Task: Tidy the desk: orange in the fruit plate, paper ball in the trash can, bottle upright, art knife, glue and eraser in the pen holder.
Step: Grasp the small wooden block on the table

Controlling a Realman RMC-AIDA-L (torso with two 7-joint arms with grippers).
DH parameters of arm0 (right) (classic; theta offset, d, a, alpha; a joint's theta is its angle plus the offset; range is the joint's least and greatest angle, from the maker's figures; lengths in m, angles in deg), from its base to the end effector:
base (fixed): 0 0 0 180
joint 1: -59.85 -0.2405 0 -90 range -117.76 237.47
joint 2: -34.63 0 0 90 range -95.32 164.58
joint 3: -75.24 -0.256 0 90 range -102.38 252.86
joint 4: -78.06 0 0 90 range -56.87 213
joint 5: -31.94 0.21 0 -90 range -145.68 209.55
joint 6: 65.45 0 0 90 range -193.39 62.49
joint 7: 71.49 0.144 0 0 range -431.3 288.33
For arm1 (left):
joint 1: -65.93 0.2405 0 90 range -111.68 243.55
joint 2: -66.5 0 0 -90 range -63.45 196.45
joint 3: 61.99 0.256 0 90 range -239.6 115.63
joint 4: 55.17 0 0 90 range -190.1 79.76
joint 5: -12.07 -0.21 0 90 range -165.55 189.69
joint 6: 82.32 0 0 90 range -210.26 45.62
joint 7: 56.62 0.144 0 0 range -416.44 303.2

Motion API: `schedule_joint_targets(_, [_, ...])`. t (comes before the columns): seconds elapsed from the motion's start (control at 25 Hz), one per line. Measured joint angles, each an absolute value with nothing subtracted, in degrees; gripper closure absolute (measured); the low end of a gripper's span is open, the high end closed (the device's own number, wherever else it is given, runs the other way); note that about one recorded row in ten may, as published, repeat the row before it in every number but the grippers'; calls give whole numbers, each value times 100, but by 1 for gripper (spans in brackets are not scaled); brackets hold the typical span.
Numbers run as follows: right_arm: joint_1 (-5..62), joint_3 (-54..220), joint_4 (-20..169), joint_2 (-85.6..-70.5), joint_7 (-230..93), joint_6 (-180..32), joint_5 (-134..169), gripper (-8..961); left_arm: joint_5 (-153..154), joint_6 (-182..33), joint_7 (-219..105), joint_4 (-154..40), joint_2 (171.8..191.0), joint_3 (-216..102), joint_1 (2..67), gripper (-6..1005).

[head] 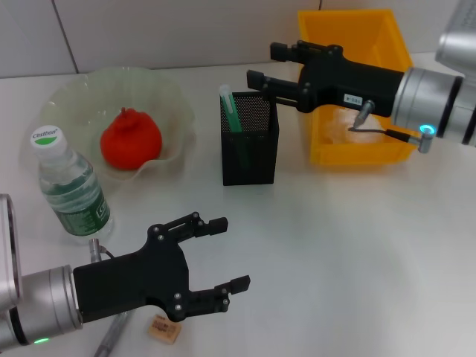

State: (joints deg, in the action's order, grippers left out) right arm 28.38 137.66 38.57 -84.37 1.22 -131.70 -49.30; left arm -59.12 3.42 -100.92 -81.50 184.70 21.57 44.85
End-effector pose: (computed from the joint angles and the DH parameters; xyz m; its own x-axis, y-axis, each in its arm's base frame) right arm 0.2061 0.3901 -0.0034 0.7509 -0.1173 -0.6499 -0.4502 -0.8109 -0.3738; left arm -0.2483 0.2605 -0.0695 0.7794 -0.0112 0.6264 0.1287 -0.9756 -0.1777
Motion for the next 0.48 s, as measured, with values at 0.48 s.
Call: schedule_joint_targets(0.48, [3480,13717,2997,-8431,405,-14022,-5612,197,-5912,337,-10172,-8188,18450,2160,4510,241])
